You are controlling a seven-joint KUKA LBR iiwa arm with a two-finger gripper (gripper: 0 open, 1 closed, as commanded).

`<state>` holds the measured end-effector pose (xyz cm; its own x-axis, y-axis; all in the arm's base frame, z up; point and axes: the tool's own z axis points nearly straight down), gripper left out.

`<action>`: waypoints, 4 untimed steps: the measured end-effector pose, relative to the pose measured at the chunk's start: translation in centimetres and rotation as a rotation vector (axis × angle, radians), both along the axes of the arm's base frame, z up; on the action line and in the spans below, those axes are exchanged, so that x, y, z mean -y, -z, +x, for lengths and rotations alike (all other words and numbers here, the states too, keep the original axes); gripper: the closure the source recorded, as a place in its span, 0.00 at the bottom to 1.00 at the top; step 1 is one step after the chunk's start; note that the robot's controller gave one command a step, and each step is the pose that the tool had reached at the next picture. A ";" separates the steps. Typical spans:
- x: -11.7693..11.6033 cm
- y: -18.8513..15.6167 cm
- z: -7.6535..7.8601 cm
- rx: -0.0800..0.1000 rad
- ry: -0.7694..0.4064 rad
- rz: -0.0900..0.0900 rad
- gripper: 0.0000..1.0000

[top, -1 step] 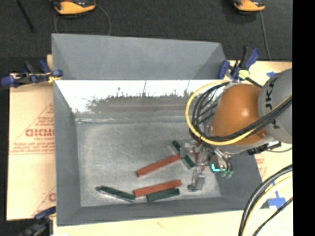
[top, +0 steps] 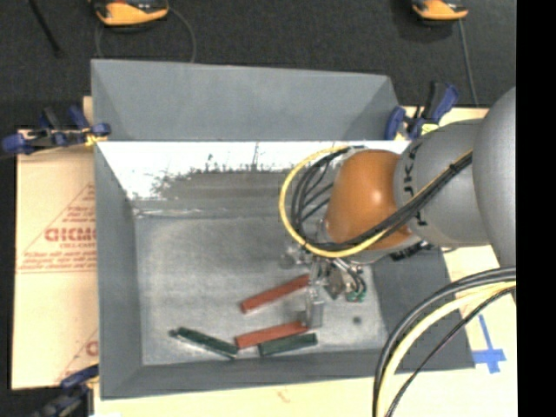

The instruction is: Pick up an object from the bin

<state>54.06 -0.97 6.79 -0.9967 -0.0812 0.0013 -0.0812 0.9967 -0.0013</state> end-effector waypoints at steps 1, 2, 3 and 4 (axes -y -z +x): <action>0.1 -0.4 0.1 0.007 0.001 0.000 1.00; -0.4 -12.2 1.4 0.014 0.001 -0.001 1.00; 1.2 -9.4 8.6 0.007 -0.243 -0.001 1.00; 0.5 -20.8 9.2 0.016 -0.261 -0.002 1.00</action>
Offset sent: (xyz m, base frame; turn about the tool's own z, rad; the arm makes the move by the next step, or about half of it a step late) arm 0.0000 0.0000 0.0000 0.0000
